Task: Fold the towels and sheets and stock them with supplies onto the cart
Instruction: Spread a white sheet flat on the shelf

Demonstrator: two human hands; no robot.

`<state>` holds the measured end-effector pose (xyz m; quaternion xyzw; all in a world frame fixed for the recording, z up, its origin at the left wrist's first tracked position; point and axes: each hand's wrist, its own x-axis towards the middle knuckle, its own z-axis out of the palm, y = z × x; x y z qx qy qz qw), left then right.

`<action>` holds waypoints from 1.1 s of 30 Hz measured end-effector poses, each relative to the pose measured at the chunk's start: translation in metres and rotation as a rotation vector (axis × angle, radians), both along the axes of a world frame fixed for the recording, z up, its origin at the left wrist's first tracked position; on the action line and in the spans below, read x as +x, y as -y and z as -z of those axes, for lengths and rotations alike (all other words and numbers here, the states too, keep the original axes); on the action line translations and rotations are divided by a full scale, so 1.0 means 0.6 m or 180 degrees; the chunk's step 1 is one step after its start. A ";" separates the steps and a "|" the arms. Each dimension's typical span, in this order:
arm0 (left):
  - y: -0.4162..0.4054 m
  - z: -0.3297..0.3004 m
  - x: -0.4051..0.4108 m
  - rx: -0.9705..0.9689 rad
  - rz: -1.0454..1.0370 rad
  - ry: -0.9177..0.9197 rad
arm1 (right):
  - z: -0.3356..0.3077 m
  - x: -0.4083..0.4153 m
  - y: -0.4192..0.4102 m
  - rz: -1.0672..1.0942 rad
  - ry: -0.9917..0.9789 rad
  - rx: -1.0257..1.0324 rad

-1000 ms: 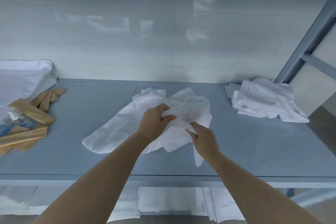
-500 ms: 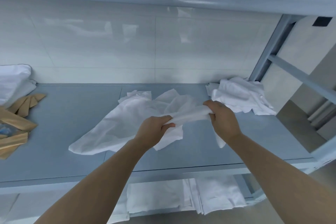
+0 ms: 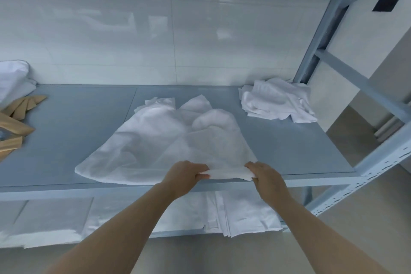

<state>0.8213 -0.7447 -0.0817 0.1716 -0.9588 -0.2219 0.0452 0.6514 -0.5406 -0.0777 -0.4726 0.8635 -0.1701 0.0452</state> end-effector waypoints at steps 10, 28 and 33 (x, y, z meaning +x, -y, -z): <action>0.050 0.004 -0.001 -0.0011 -0.0559 -0.0360 | 0.008 -0.026 0.055 -0.0573 0.0805 -0.0037; 0.344 0.123 -0.148 -0.0824 0.0048 0.0315 | 0.073 -0.154 0.472 -0.1143 -0.1101 0.0951; 0.330 0.112 -0.146 -0.0817 -0.0205 -0.0236 | 0.069 -0.140 0.458 -0.0932 -0.1102 0.0531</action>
